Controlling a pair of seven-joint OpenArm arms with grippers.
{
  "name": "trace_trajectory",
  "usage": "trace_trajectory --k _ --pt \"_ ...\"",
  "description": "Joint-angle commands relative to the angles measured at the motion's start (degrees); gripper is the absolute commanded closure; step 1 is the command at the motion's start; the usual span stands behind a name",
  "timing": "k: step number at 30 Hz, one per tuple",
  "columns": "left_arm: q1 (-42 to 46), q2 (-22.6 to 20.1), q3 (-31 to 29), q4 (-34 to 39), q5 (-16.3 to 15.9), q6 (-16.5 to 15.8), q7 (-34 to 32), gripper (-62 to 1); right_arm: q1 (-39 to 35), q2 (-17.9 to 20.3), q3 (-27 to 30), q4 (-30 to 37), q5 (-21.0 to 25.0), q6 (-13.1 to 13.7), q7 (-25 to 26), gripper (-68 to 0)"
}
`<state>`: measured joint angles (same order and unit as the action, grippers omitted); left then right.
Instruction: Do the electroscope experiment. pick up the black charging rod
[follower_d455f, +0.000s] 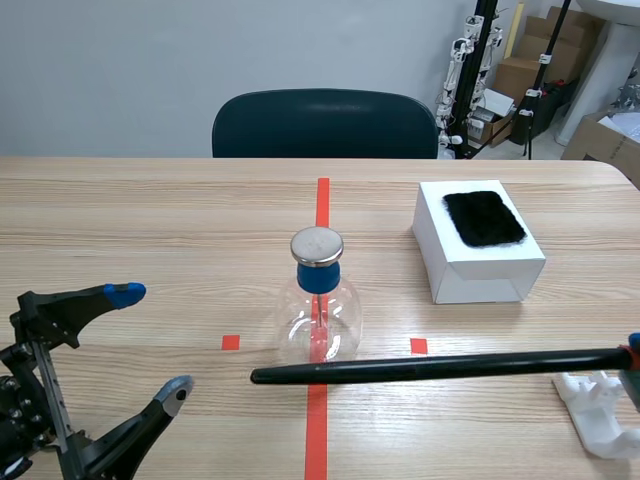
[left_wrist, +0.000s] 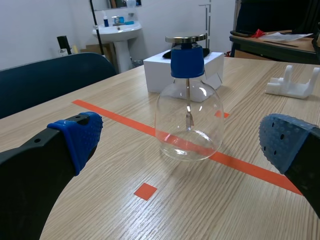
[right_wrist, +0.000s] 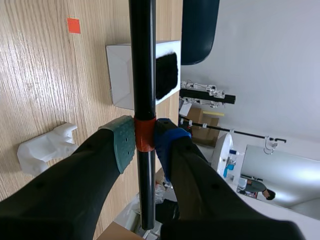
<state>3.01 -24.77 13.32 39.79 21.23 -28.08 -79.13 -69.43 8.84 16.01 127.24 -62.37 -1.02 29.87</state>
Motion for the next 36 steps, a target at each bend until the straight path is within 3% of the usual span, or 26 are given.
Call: trace_trajectory --k 1,5,36 --pt "-0.2 -0.2 -0.4 0.7 -0.6 0.1 -0.8 -62.3 -0.4 -0.9 0.0 0.2 0.6 -1.6 0.8 -0.6" --pt "-0.2 -0.2 -0.4 0.7 -0.6 0.1 -0.8 -62.3 -0.8 -1.8 0.0 0.2 0.2 -2.7 1.2 -0.6" --pt "-0.2 -0.2 -0.4 0.7 -0.6 0.1 -0.8 -62.3 -0.7 -1.9 0.0 0.2 0.2 -2.6 1.0 -0.6"
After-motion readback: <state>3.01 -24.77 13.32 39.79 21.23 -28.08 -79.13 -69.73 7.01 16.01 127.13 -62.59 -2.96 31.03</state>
